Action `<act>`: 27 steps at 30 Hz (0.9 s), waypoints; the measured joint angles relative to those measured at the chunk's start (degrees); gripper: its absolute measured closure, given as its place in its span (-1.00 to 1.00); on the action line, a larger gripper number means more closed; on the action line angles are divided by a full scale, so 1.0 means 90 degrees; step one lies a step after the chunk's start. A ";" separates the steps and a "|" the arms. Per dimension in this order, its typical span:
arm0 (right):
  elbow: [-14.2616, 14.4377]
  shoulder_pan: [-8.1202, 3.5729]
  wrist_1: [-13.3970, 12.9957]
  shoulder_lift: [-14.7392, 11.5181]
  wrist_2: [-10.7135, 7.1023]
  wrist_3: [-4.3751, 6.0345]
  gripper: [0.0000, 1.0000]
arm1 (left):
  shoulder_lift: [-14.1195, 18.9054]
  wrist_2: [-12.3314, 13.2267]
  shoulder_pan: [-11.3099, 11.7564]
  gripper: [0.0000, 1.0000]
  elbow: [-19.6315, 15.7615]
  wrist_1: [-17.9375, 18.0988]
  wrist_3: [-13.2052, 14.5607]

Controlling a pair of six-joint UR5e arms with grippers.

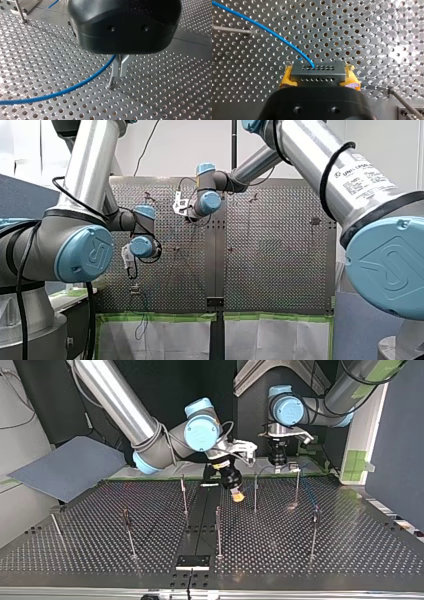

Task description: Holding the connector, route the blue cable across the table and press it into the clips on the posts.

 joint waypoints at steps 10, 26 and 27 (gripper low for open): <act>0.0078 -0.0041 -0.0001 0.0000 -0.0005 -0.0008 1.00 | 0.0000 0.0000 0.0000 0.87 0.0000 0.0000 0.0000; 0.0371 -0.0057 -0.0018 0.0001 -0.0007 -0.0054 1.00 | 0.0000 0.0000 0.0000 0.87 0.0000 0.0000 0.0000; 0.0391 -0.0058 -0.0019 0.0001 -0.0007 -0.0058 1.00 | 0.0000 0.0000 0.0000 0.87 0.0000 0.0000 0.0000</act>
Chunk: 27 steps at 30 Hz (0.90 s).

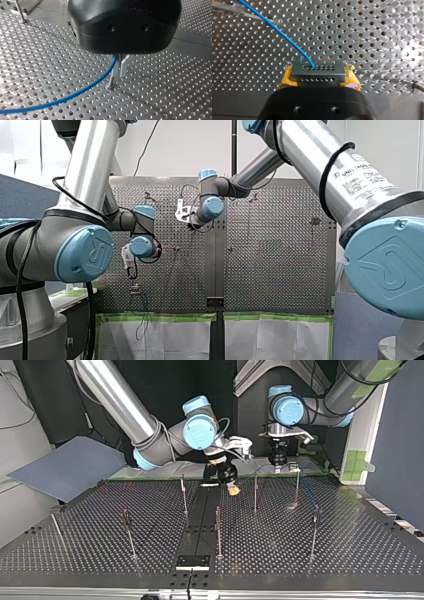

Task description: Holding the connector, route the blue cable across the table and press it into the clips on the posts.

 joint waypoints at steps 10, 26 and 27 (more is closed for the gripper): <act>0.0170 -0.0009 -0.0010 0.0001 -0.0001 -0.0026 1.00 | 0.0000 0.0000 0.0000 0.87 0.0000 0.0000 0.0000; 0.0297 -0.0016 -0.0017 0.0001 -0.0001 -0.0047 1.00 | 0.0000 0.0000 0.0000 0.87 0.0000 0.0000 0.0000; 0.0302 -0.0016 -0.0017 0.0001 -0.0001 -0.0047 1.00 | 0.0000 0.0000 0.0000 0.87 0.0000 0.0000 0.0000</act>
